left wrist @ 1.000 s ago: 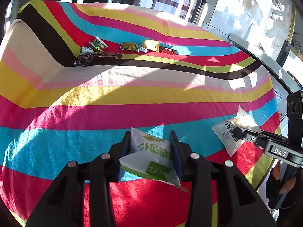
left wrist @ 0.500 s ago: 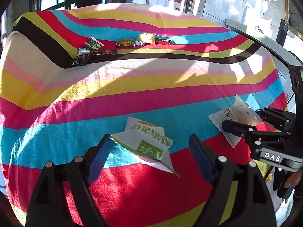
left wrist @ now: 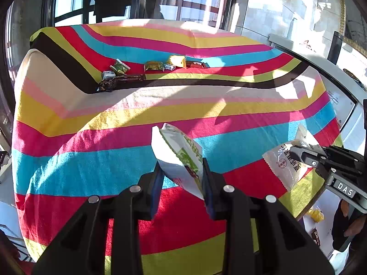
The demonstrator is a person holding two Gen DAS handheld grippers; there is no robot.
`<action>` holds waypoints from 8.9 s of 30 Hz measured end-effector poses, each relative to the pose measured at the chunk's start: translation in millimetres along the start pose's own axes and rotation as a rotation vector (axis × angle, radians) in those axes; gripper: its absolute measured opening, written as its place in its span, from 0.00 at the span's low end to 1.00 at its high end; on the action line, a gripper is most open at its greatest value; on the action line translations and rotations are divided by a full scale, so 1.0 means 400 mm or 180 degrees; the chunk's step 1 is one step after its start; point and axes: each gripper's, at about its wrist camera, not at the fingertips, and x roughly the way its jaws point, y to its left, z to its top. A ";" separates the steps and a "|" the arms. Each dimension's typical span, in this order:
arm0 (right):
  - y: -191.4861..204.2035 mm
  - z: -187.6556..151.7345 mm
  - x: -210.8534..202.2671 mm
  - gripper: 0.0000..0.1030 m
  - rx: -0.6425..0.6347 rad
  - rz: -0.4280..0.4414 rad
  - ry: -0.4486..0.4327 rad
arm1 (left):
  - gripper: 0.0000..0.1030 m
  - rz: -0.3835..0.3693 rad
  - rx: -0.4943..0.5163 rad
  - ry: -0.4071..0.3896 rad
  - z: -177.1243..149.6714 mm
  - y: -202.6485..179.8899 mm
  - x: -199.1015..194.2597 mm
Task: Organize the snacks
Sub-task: 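Carry the white bag and white-green bag to the white box, then open both tools over the box to drop both bags, then move both open tools back over the snack pile, then grasp the brown chocolate bar with the right tool while the left tool grasps the black candy bag, then carry the chocolate bar and black candy bag to the white box, then open both tools over the box to drop the snacks, then move both open tools back over the remaining snacks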
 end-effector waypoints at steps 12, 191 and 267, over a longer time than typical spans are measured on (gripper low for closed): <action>-0.065 -0.028 -0.282 0.18 -0.0053 -0.0338 -0.0523 | 0.30 -0.0427 0.0355 -0.0244 0.001 -0.202 -0.111; -0.145 -0.157 -0.471 0.24 -0.0377 -0.0984 -0.0550 | 0.33 -0.1226 0.0384 -0.0398 0.069 -0.357 -0.194; -0.086 -0.004 0.104 0.84 -0.0589 -0.0678 0.0396 | 0.98 -0.0044 -0.0106 -0.0011 0.142 0.045 0.135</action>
